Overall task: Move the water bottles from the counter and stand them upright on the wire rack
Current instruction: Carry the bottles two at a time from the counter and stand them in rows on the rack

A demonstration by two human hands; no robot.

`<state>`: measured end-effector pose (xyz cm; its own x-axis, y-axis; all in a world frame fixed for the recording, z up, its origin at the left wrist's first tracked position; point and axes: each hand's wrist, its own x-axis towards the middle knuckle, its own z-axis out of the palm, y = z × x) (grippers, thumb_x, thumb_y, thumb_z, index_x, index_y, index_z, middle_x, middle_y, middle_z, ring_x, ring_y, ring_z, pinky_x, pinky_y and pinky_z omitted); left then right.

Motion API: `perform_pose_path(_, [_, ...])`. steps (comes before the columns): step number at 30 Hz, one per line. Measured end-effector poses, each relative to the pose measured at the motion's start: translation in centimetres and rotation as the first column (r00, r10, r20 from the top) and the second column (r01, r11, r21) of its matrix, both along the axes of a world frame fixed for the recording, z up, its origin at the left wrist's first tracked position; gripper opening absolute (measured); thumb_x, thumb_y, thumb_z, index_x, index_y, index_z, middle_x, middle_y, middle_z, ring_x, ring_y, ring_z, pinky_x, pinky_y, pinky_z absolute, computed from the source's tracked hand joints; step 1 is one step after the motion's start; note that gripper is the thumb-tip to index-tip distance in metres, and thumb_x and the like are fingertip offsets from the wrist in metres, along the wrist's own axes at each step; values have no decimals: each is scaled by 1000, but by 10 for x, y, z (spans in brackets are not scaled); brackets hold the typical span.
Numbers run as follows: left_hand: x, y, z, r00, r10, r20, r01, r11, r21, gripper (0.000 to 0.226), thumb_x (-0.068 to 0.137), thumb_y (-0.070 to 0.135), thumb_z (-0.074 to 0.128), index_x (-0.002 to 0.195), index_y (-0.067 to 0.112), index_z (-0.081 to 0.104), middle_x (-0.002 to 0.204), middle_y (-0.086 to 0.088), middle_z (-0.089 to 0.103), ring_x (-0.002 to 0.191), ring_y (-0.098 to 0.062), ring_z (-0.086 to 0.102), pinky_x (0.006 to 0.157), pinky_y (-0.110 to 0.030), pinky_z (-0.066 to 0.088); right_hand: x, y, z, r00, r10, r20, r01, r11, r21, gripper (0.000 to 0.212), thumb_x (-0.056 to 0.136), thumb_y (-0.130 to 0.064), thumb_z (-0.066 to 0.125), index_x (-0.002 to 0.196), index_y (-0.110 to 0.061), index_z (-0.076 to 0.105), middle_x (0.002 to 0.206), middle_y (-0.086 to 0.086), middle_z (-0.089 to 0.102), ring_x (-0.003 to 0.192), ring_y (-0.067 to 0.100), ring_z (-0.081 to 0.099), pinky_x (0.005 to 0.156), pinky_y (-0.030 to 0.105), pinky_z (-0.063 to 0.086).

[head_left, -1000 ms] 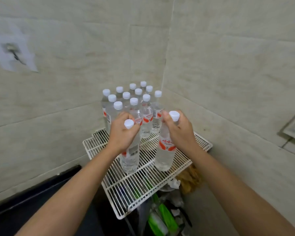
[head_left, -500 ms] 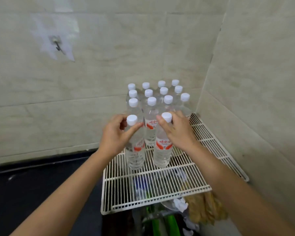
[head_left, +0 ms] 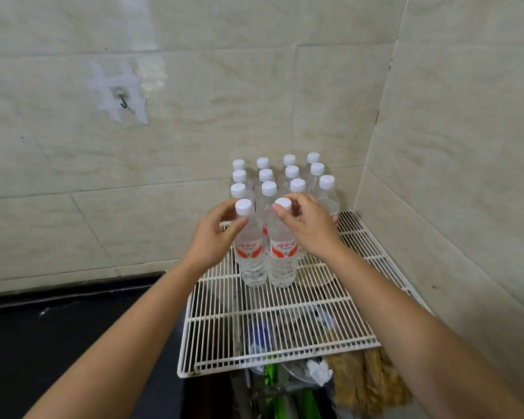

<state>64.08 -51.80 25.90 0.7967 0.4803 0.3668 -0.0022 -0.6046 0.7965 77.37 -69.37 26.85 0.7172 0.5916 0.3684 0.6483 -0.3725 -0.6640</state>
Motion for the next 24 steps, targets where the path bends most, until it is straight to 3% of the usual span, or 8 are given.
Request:
perform_pose_path(2, [-7, -6, -14, 998, -15, -62, 9, 996, -86, 60, 91, 36, 70, 144, 17, 47, 130, 3, 60, 115, -8, 59, 99, -37, 54, -3, -12, -20, 989, -3, -147, 0, 1000, -18, 87, 82, -85, 44, 147, -27, 42, 135, -1, 57, 112, 14, 61, 94, 43, 56])
perform_pose_path(4, [-14, -14, -31, 981, -80, -175, 46, 981, -190, 77, 85, 35, 76, 149, 22, 36, 136, 4, 54, 121, -10, 56, 100, -36, 53, -7, -24, -47, 957, 21, -288, -52, 994, -98, 103, 73, -89, 52, 153, -29, 30, 147, -2, 50, 122, 16, 59, 100, 46, 54])
perform_pose_path(7, [-16, -22, -59, 924, -99, -369, 19, 977, -214, 83, 85, 24, 78, 152, 21, 29, 145, -3, 52, 133, -21, 51, 110, -44, 44, -15, -30, -82, 919, 57, -390, -150, 966, -212, 95, 77, -58, 79, 153, -27, 33, 148, -5, 52, 122, 14, 60, 104, 43, 53])
perform_pose_path(10, [-14, -24, -78, 908, -96, -408, 9, 978, -208, 76, 92, 26, 71, 152, 24, 24, 145, -5, 55, 131, -26, 55, 107, -50, 47, -15, -23, -94, 924, 30, -382, -106, 978, -179, 75, 85, -28, 80, 149, -28, 41, 142, -4, 59, 114, 14, 66, 103, 43, 54])
perform_pose_path(15, [-21, -24, -87, 934, -27, -357, -24, 990, -137, 57, 97, 23, 62, 148, 19, 38, 141, -1, 59, 125, -19, 60, 102, -38, 50, -17, -15, -96, 945, 32, -324, -85, 985, -152, 70, 85, -29, 80, 146, -29, 46, 135, -6, 64, 96, 8, 70, 93, 36, 58])
perform_pose_path(18, [-22, -22, -87, 933, -11, -360, -35, 992, -121, 56, 97, 22, 62, 148, 18, 39, 140, -2, 59, 126, -21, 59, 103, -39, 49, -20, -11, -97, 951, 60, -304, -105, 986, -132, 65, 88, -27, 78, 146, -27, 47, 134, -8, 63, 90, -3, 66, 86, 17, 54])
perform_pose_path(21, [-18, -19, -88, 917, -22, -399, -11, 997, -81, 54, 98, 21, 60, 147, 20, 38, 144, -3, 56, 129, -24, 57, 107, -44, 47, -20, -9, -101, 954, 62, -293, -106, 985, -138, 64, 90, -27, 75, 147, -28, 46, 138, -5, 63, 106, 8, 67, 99, 31, 54])
perform_pose_path(24, [-13, -19, -89, 907, -21, -421, -10, 997, -72, 54, 99, 21, 58, 148, 22, 36, 146, -2, 54, 132, -25, 54, 110, -46, 45, -20, -8, -105, 966, 21, -257, -67, 983, -173, 66, 91, -32, 74, 149, -30, 43, 137, -3, 64, 111, 14, 68, 101, 41, 55])
